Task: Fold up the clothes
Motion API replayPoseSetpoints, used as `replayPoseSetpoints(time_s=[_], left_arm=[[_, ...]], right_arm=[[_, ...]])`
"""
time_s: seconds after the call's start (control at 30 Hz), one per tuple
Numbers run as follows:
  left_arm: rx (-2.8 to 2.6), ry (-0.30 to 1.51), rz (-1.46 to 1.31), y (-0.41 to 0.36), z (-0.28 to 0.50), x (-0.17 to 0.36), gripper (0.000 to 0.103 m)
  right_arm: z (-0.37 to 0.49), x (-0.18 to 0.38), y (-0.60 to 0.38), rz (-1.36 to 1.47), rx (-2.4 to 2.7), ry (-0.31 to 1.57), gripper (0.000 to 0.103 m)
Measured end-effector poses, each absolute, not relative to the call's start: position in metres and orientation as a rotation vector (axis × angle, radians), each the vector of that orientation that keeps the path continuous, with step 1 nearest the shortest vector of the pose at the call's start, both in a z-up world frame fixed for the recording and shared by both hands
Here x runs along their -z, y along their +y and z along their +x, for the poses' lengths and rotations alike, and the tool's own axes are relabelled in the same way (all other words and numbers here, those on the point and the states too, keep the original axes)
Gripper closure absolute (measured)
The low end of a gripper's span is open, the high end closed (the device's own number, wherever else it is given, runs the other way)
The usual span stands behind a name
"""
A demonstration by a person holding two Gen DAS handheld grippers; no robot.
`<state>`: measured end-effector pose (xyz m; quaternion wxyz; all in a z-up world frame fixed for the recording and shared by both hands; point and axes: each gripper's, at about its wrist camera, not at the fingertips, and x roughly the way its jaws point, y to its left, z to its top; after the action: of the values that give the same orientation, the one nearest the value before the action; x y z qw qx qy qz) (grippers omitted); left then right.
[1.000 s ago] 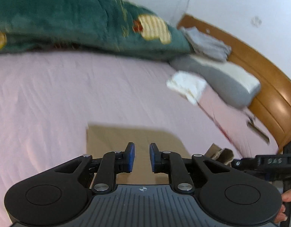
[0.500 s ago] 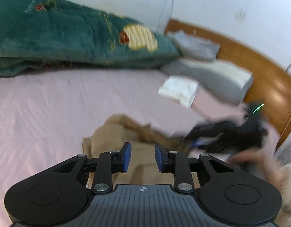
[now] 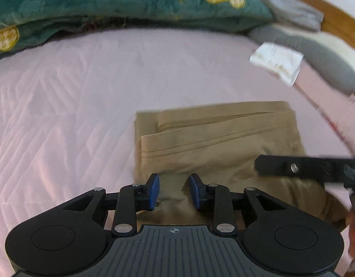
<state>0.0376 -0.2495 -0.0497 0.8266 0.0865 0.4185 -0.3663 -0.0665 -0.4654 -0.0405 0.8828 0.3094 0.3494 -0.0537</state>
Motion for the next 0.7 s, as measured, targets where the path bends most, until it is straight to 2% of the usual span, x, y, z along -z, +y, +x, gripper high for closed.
replayPoseSetpoints(time_s=[0.03, 0.07, 0.1, 0.17, 0.27, 0.37, 0.5, 0.6, 0.7], left_arm=[[0.783, 0.884, 0.193, -0.250, 0.040, 0.052, 0.069], [0.785, 0.880, 0.216, -0.252, 0.041, 0.052, 0.069], [0.786, 0.877, 0.239, -0.255, 0.042, 0.051, 0.069], [0.780, 0.875, 0.286, -0.261, 0.044, 0.048, 0.068], [0.747, 0.894, 0.291, -0.263, 0.044, 0.037, 0.068], [0.750, 0.866, 0.172, -0.242, 0.026, 0.014, 0.067], [0.767, 0.781, 0.050, -0.208, 0.002, 0.003, 0.058], [0.767, 0.764, 0.043, -0.189, -0.008, 0.013, 0.058], [0.811, 0.806, 0.008, -0.171, -0.013, 0.018, 0.058]], right_arm=[[-0.068, 0.052, -0.480, 0.691, 0.127, 0.742, 0.065], [-0.074, 0.054, -0.496, 0.745, 0.143, 0.726, 0.084], [-0.082, 0.051, -0.509, 0.751, 0.160, 0.714, 0.085], [-0.100, 0.041, -0.526, 0.760, 0.181, 0.686, 0.085], [-0.132, 0.019, -0.535, 0.776, 0.162, 0.655, 0.074], [-0.169, -0.006, -0.504, 0.700, 0.199, 0.640, 0.061], [-0.197, -0.021, -0.439, 0.571, 0.124, 0.580, 0.060], [-0.190, -0.002, -0.401, 0.421, 0.150, 0.613, 0.060], [-0.189, 0.014, -0.393, 0.506, 0.254, 0.641, 0.061]])
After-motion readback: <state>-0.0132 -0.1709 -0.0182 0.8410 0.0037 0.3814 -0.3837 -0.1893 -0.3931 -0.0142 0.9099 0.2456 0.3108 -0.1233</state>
